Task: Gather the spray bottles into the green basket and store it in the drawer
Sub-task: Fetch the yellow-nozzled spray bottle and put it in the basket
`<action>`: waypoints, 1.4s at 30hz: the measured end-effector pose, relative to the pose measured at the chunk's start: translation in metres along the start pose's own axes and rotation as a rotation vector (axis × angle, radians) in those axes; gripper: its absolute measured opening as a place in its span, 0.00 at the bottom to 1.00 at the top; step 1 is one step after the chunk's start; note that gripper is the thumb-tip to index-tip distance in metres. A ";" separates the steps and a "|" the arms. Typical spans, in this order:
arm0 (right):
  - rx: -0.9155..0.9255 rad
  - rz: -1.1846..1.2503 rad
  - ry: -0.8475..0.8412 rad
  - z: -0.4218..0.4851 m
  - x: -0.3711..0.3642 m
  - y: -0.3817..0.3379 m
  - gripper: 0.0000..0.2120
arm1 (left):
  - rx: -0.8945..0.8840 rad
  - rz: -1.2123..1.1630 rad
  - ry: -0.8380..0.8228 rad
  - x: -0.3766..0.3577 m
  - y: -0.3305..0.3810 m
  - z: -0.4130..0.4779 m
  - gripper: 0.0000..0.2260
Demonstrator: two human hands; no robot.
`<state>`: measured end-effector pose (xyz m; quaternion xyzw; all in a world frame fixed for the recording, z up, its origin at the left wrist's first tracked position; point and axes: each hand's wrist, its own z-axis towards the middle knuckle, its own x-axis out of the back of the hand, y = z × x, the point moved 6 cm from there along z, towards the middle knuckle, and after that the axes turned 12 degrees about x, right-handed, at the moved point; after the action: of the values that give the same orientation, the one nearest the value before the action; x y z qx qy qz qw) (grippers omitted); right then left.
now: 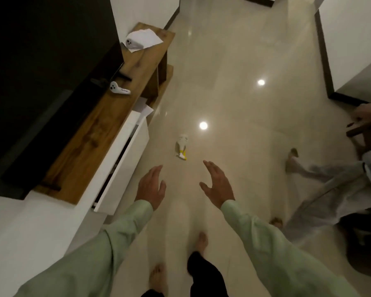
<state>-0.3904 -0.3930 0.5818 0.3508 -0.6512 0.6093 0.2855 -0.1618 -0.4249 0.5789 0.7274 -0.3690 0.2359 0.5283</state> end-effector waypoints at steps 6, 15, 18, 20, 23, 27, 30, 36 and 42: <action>0.107 -0.065 -0.173 0.155 -0.010 0.096 0.37 | 0.177 -0.017 0.024 -0.053 0.017 0.122 0.24; 0.360 -0.299 -0.543 0.352 -0.054 0.204 0.43 | 0.369 -0.029 -0.056 -0.144 0.029 0.271 0.23; 0.393 -0.399 -0.670 0.401 -0.087 0.239 0.44 | 0.410 -0.047 -0.048 -0.171 0.018 0.329 0.24; 0.434 -0.478 -0.742 0.430 -0.115 0.265 0.45 | 0.419 -0.068 -0.044 -0.189 0.007 0.365 0.24; 0.581 -0.664 -0.854 0.477 -0.177 0.310 0.48 | 0.445 -0.097 -0.033 -0.233 -0.028 0.426 0.24; 0.776 -0.847 -0.917 0.528 -0.275 0.374 0.52 | 0.467 -0.114 -0.002 -0.300 -0.080 0.496 0.24; 0.935 -0.921 -0.941 0.552 -0.352 0.420 0.51 | 0.474 -0.106 0.004 -0.356 -0.119 0.537 0.23; 1.253 -1.147 -0.872 0.586 -0.458 0.470 0.34 | 0.511 -0.148 0.067 -0.436 -0.175 0.586 0.23; 0.979 -1.063 -0.949 0.623 -0.450 0.452 0.32 | 0.570 -0.180 0.099 -0.441 -0.179 0.580 0.23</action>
<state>-0.4538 -0.9579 -0.1046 0.9099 -0.1152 0.3958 0.0472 -0.3204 -0.8143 -0.0421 0.8638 -0.1954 0.3174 0.3390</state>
